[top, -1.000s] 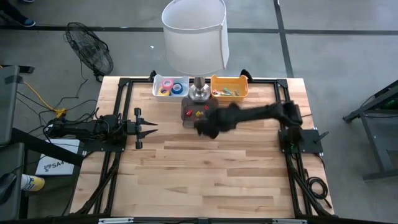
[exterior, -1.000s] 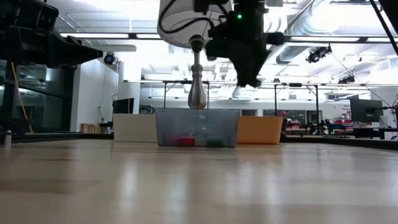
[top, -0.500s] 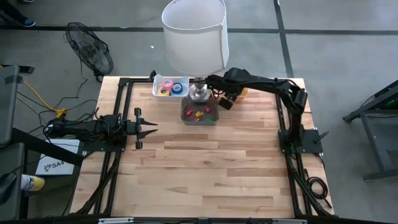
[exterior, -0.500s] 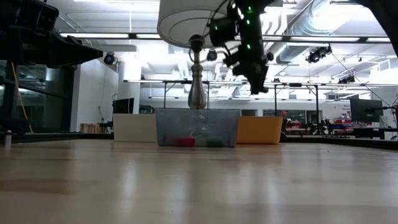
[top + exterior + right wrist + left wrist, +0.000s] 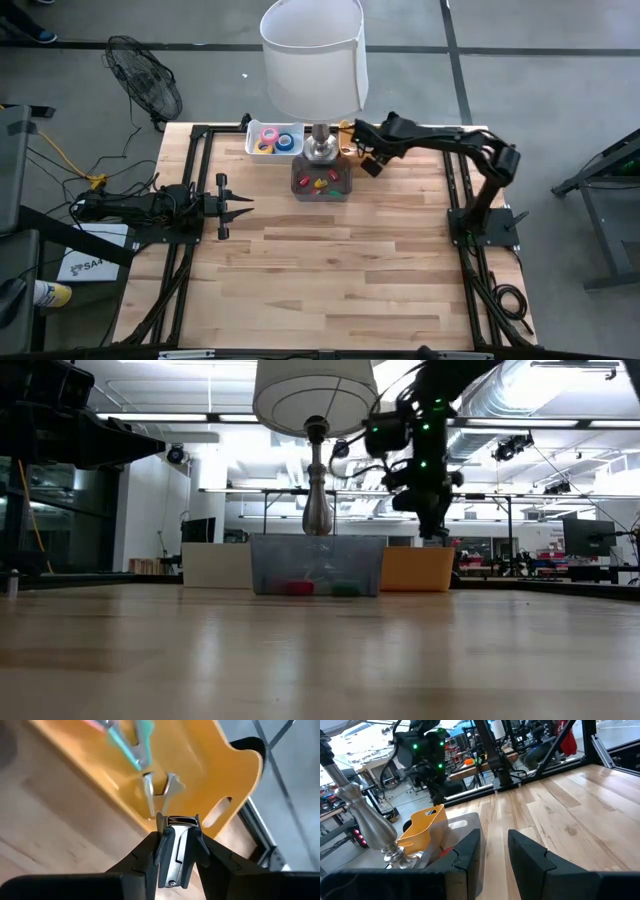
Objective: Pick and place Stapler, Stapler remover, tape
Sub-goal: Put the black staple remover into the yellow bin
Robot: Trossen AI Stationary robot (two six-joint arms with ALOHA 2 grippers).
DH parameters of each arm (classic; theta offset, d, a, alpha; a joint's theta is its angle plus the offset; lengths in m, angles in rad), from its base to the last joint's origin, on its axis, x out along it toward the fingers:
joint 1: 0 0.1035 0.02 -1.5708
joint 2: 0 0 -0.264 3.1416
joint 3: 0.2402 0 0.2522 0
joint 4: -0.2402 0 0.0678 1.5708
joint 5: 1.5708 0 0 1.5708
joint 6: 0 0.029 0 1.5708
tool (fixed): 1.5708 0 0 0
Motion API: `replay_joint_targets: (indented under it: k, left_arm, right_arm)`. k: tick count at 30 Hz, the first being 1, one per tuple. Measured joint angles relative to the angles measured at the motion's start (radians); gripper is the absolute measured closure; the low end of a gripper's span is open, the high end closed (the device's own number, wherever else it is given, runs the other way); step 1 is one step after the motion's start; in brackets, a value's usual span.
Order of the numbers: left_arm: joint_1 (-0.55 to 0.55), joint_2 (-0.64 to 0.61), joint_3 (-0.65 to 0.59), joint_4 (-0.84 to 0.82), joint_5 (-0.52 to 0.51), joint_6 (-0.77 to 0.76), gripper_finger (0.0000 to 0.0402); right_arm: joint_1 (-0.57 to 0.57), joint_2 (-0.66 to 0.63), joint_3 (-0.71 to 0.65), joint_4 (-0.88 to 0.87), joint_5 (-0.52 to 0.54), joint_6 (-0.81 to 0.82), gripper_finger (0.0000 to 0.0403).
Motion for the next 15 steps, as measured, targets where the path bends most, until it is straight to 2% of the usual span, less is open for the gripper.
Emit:
replay_joint_targets:
  k: [8,15]
  left_arm:
    - [0.000,0.000,0.000,0.000,0.000,0.000,0.0305]
    - [0.000,0.000,0.000,0.000,0.000,0.000,0.0305]
  right_arm:
    - [-0.071,-0.148,-0.173,0.203,-0.012,0.145,0.0300]
    - [-0.131,-0.181,-0.242,0.380,-0.083,0.242,0.0300]
